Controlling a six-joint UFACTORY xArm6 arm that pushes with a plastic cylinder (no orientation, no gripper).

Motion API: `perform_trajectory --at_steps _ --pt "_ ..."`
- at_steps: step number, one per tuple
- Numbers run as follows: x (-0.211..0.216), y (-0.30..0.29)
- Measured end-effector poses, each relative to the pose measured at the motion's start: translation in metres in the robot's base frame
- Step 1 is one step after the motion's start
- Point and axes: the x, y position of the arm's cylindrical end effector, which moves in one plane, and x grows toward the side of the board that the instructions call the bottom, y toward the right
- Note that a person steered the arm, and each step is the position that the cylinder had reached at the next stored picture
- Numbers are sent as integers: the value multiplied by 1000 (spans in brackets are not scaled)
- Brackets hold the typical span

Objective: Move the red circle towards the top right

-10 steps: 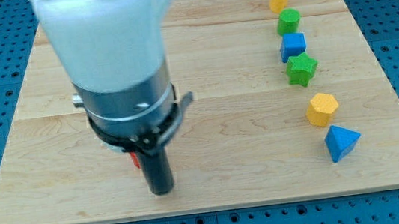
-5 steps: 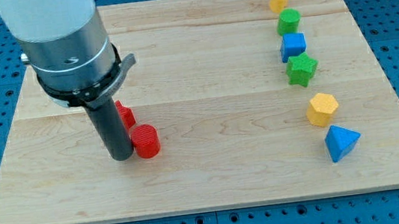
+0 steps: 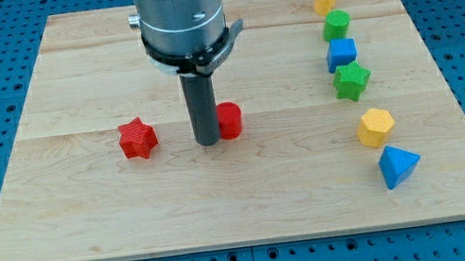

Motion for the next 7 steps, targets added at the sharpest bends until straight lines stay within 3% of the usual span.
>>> perform_trajectory --at_steps 3,7 --pt "-6 42" --pt "-49 80"
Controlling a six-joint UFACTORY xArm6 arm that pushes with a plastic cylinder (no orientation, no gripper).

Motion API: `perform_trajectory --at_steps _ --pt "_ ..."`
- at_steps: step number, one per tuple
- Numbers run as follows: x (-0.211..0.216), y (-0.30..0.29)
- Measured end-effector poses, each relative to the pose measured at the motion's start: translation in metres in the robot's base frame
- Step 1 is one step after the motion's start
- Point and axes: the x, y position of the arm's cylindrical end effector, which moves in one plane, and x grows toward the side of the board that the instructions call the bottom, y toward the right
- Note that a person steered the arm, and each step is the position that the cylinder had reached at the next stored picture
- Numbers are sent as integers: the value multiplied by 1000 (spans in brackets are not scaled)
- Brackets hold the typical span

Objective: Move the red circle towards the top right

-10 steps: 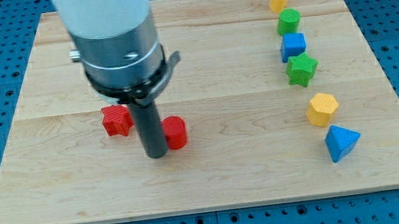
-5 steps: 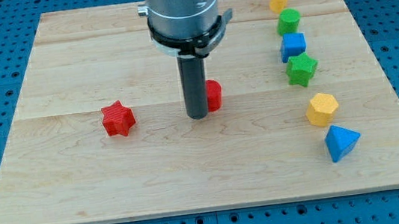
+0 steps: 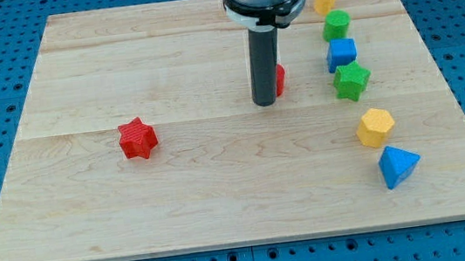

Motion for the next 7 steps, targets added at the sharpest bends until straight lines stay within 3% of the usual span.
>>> perform_trajectory --at_steps 2,4,7 --pt "-24 12" --pt "-74 45" --pt "-105 56"
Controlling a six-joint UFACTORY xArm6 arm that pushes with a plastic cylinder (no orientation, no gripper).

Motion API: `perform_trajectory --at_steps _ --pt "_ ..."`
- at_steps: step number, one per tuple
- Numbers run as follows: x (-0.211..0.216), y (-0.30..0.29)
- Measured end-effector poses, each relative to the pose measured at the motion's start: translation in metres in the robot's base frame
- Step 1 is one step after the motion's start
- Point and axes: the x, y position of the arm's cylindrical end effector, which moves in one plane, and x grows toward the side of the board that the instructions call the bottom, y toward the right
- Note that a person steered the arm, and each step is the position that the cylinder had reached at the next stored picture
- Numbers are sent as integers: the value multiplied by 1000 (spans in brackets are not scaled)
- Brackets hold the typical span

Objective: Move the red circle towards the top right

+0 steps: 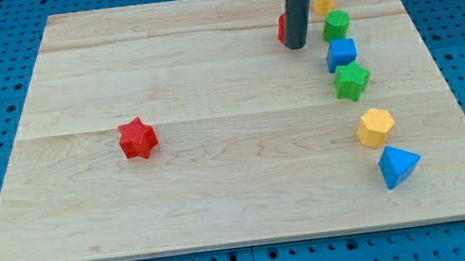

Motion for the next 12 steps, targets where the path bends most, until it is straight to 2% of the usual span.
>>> perform_trajectory --at_steps 3,5,7,9,12 --pt "-76 -3" --pt "-70 -35" --pt "-112 -43" --pt "-112 21" --pt "-124 42"
